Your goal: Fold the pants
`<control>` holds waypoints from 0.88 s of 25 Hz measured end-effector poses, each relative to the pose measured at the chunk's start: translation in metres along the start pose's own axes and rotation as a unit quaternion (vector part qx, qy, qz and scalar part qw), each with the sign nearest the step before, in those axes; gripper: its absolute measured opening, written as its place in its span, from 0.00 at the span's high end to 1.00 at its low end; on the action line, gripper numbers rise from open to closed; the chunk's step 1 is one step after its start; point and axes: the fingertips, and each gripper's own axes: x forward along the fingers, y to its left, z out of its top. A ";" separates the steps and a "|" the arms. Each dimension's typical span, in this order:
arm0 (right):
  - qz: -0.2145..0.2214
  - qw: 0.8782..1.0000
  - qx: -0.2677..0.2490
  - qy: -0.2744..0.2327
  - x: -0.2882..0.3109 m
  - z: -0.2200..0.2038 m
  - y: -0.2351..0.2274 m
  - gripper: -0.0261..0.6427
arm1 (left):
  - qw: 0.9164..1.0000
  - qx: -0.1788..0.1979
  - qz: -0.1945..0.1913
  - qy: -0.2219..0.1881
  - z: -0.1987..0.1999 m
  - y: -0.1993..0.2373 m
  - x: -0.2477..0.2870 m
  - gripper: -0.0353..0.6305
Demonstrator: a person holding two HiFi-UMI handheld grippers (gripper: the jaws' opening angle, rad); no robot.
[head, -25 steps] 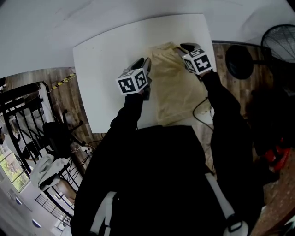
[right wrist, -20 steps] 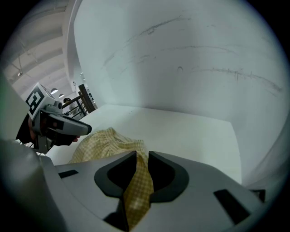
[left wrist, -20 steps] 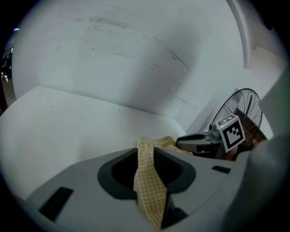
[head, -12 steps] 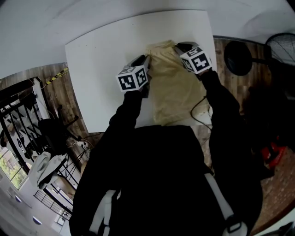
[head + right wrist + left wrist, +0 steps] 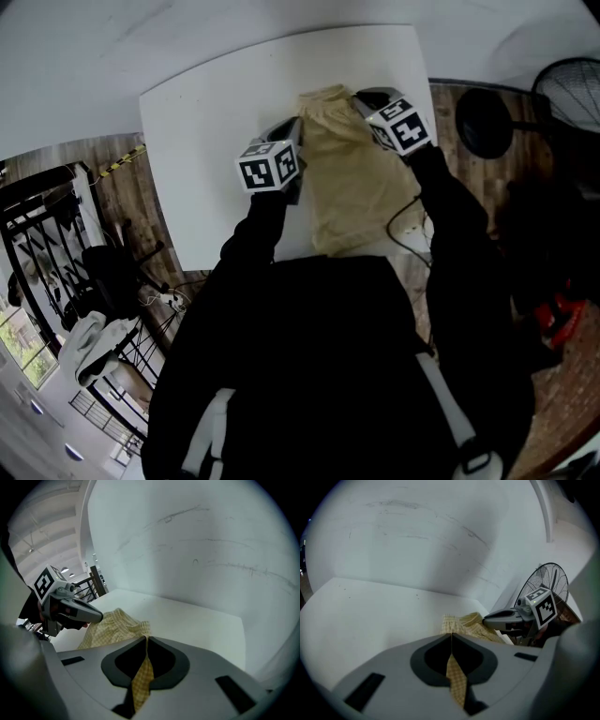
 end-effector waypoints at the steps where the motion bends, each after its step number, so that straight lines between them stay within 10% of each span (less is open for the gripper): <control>1: -0.001 1.000 -0.002 -0.004 -0.004 0.001 0.001 0.94 | 1.000 0.003 -0.001 -0.002 0.000 -0.003 -0.003 0.93; 22: -0.027 0.998 -0.015 -0.057 -0.073 0.014 0.033 0.93 | 0.996 0.074 -0.022 -0.036 0.005 -0.057 -0.066 0.93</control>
